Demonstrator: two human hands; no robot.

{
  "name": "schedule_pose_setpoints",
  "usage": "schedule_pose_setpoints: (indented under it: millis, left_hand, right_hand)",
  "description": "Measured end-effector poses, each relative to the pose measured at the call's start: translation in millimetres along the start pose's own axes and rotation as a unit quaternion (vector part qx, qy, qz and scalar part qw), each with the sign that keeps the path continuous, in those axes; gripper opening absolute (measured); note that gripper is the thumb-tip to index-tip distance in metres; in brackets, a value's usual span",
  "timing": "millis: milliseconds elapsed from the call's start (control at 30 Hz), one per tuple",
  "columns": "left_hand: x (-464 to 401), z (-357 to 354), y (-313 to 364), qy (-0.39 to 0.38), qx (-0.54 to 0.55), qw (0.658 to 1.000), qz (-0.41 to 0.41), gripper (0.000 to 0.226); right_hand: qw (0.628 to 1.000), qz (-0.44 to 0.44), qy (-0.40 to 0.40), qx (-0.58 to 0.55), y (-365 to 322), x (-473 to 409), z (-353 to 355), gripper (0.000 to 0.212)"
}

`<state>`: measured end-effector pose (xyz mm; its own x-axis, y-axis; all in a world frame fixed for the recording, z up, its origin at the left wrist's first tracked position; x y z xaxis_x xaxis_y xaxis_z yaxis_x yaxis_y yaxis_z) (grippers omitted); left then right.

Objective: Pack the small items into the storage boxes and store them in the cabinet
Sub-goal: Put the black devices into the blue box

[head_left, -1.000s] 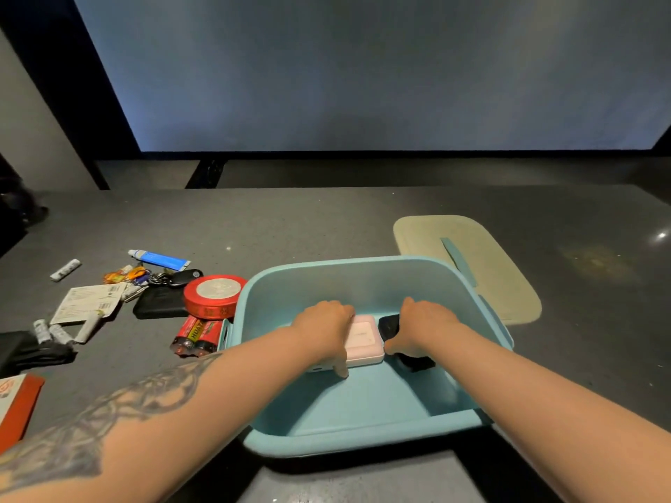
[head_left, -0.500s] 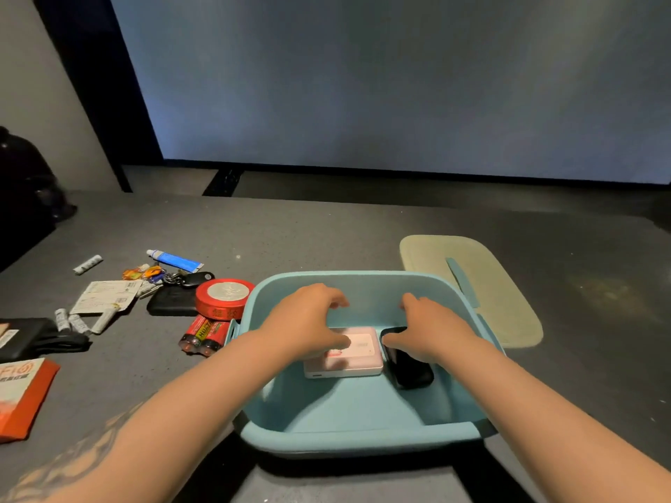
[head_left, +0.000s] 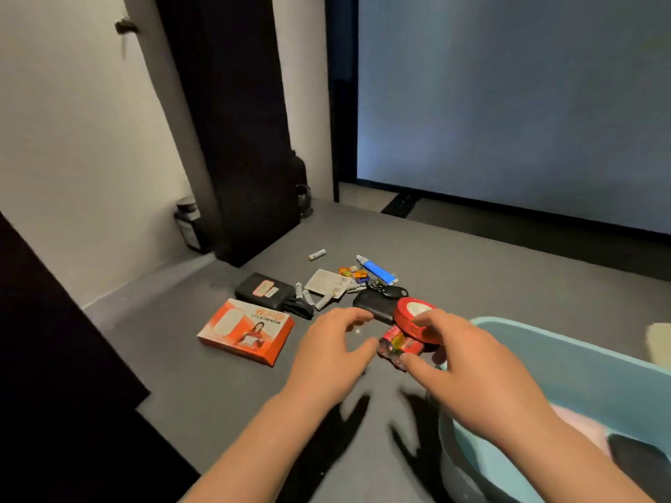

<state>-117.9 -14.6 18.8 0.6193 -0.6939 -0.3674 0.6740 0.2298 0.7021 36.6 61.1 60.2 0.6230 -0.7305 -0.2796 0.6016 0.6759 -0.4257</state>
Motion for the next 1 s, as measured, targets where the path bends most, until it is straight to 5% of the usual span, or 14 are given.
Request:
schedule_pose_setpoints:
  millis: [333,467,733,1000]
  left_hand:
    - [-78.3,52.9,-162.2,0.018,-0.036,0.998,0.054,0.034]
    - [-154.9,58.4,-214.8,-0.089,-0.129,0.986,-0.051,0.044]
    - [-200.1,24.8,-257.1,-0.311,-0.085,0.946,0.02,0.065]
    - [-201.7,23.5,-260.8,-0.334,-0.044,0.941,0.031,0.083]
  right_hand:
    - [0.995,-0.061,-0.05,-0.054,-65.1,-61.9,-131.4,0.041]
    - [0.989,-0.142,-0.025,-0.024,-43.6,-101.6,-154.3,0.038]
    - [0.976,-0.193,0.005,0.103,4.8,-148.1,-174.1,0.045]
    - [0.975,-0.167,-0.028,0.147,23.6,-163.9,-188.9,0.063]
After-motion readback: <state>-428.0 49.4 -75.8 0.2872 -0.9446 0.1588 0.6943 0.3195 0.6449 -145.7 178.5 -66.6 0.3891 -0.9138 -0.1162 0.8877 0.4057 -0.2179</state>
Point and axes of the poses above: each hand's wrist, its own x-axis away from the middle knuckle, its own z-axis out of the back of the hand, y = z × x, the point moved 3 cm from there along -x, towards the middle knuckle, and after that the axes turned 11 degrees about y, right-handed, at the moved point
